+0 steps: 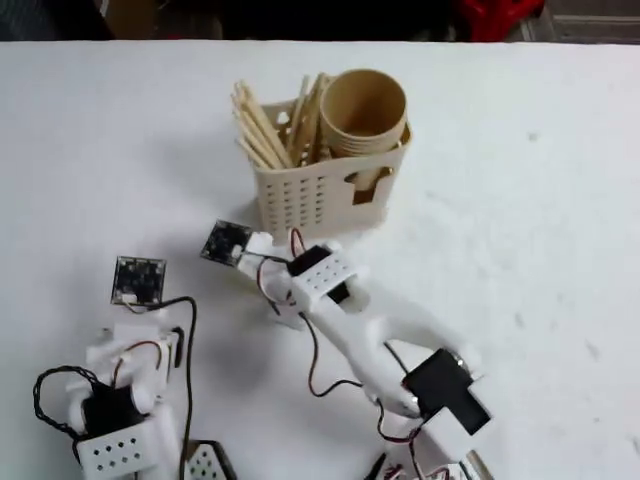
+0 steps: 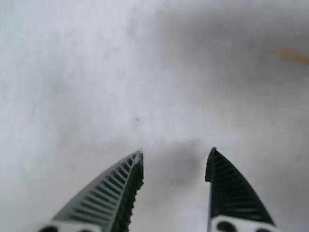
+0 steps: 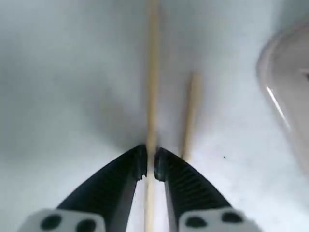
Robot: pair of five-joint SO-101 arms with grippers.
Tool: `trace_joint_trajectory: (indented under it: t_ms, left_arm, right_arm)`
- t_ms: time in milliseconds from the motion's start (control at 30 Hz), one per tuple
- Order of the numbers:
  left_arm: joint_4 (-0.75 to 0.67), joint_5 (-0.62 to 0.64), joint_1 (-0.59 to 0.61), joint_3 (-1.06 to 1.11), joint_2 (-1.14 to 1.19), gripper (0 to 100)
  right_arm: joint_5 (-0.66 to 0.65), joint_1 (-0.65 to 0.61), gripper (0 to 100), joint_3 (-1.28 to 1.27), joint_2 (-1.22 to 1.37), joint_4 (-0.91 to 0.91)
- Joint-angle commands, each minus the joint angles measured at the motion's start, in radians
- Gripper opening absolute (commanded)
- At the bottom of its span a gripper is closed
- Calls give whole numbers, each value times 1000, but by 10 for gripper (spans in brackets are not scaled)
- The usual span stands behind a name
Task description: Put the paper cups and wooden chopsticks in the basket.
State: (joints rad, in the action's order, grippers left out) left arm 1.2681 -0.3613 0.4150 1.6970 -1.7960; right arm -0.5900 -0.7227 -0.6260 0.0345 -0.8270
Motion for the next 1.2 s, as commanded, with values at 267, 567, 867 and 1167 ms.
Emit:
trace_joint_trajectory:
  t_ms: [267,567,867,1167]
  left_arm:
    - [3,-3,5,-3,-4,219]
    - [3,-3,5,-3,-4,219]
    - [3,-3,5,-3,-4,219]
    - [3,-3,5,-3,-4,219]
  right_arm:
    - [101,8,16,-210,-598,-4]
    - [233,8,16,-232,-1036,-51]
    - [238,10,16,58,-1029,-51]
    - [230,41,17,334,-667,188]
